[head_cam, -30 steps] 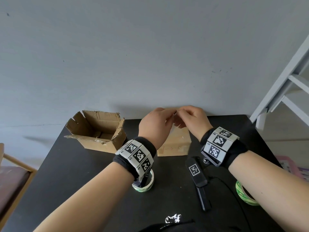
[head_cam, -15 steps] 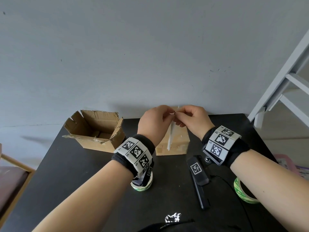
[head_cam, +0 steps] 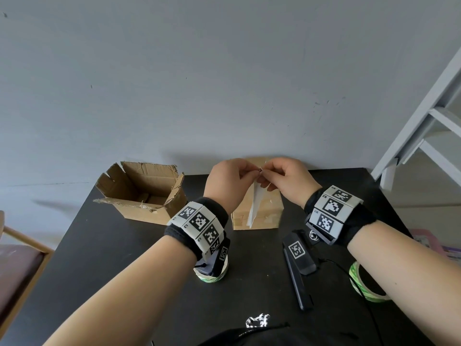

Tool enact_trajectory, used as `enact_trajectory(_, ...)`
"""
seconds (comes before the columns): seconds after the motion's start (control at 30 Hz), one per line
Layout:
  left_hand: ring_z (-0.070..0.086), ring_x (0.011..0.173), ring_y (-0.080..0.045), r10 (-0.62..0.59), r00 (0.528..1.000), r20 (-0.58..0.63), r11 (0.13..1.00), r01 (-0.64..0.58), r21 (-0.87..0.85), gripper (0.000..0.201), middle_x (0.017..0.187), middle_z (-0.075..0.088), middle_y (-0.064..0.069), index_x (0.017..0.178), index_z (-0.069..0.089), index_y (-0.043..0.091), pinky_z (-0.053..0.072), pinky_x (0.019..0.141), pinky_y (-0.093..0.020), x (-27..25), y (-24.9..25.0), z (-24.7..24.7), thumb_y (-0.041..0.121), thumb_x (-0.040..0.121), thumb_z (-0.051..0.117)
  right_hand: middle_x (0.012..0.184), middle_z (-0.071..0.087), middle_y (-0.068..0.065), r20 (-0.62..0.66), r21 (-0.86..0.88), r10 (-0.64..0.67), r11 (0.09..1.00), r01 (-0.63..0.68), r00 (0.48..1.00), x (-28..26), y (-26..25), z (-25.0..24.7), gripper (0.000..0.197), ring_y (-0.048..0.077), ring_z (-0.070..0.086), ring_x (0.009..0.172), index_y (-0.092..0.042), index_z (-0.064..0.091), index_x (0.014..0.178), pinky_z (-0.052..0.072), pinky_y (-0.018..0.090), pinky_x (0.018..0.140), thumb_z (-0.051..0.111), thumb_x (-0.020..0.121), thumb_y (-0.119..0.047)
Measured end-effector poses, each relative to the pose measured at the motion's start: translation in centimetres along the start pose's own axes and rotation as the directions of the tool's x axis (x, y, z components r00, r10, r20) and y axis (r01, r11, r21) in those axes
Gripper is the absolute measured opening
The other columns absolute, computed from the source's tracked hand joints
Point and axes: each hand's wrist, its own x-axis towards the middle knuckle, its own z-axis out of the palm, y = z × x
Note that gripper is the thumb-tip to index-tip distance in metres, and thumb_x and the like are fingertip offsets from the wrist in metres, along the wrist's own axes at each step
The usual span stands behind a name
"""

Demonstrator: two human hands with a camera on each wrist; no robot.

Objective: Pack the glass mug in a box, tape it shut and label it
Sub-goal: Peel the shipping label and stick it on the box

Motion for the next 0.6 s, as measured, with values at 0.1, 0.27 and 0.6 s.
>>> enact_trajectory(0.1, 0.066, 0.081, -0.011, -0.01, 1.0, 0.006, 1.0, 0.01, -0.003, 0.011, 0.079, 0.069, 0.008, 0.09, 0.073, 0.017, 0.053, 0.079, -0.033, -0.02, -0.03, 0.03, 0.021, 0.087, 0.063, 0.073, 0.062, 0.0, 0.024, -0.012, 0.004, 1.0, -0.004, 1.0, -0.02, 0.0, 0.02, 0.013, 0.009, 0.059, 0.064, -0.004, 0.06, 0.091, 0.05, 0.013, 0.058, 0.047, 0.095, -0.002)
enact_trajectory(0.27, 0.065, 0.082, -0.012, -0.016, 0.999, 0.029, 1.0, 0.015, 0.024, 0.011, 0.077, 0.067, 0.009, 0.09, 0.073, 0.017, 0.053, 0.08, -0.032, -0.04, -0.24, 0.1, 0.02, 0.087, 0.062, 0.073, 0.062, -0.002, 0.048, -0.076, -0.001, 0.997, 0.005, 0.999, -0.04, 0.1, 0.12, 0.014, 0.008, 0.058, 0.065, -0.008, 0.059, 0.087, 0.049, 0.011, 0.058, 0.048, 0.095, -0.003)
enact_trajectory(0.6, 0.064, 0.082, -0.013, 0.01, 0.998, 0.066, 0.998, -0.014, 0.063, 0.015, 0.077, 0.064, 0.009, 0.093, 0.072, 0.018, 0.051, 0.077, -0.027, -0.12, -0.52, 0.37, 0.021, 0.09, 0.058, 0.072, 0.064, -0.001, 0.029, -0.082, -0.009, 0.997, 0.011, 1.0, -0.05, 0.75, 0.02, 0.013, 0.008, 0.06, 0.065, -0.007, 0.063, 0.086, 0.049, 0.011, 0.06, 0.052, 0.093, -0.006)
